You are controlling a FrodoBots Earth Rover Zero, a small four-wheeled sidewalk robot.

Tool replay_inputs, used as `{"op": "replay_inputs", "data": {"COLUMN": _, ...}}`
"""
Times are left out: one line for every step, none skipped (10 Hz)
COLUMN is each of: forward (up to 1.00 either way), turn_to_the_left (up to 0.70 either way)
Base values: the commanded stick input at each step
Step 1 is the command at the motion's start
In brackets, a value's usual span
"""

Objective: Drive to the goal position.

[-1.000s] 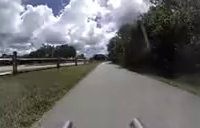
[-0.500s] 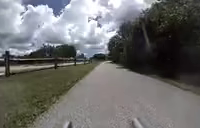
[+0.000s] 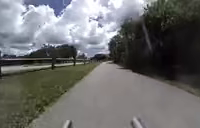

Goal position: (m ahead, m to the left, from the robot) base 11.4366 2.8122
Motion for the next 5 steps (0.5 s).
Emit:
{"op": "replay_inputs", "data": {"forward": 0.70, "turn_to_the_left": 0.01}}
{"op": "replay_inputs", "data": {"forward": 0.70, "turn_to_the_left": 0.01}}
{"op": "replay_inputs", "data": {"forward": 0.70, "turn_to_the_left": 0.01}}
{"op": "replay_inputs", "data": {"forward": 0.70, "turn_to_the_left": 0.01}}
{"op": "replay_inputs", "data": {"forward": 0.70, "turn_to_the_left": 0.01}}
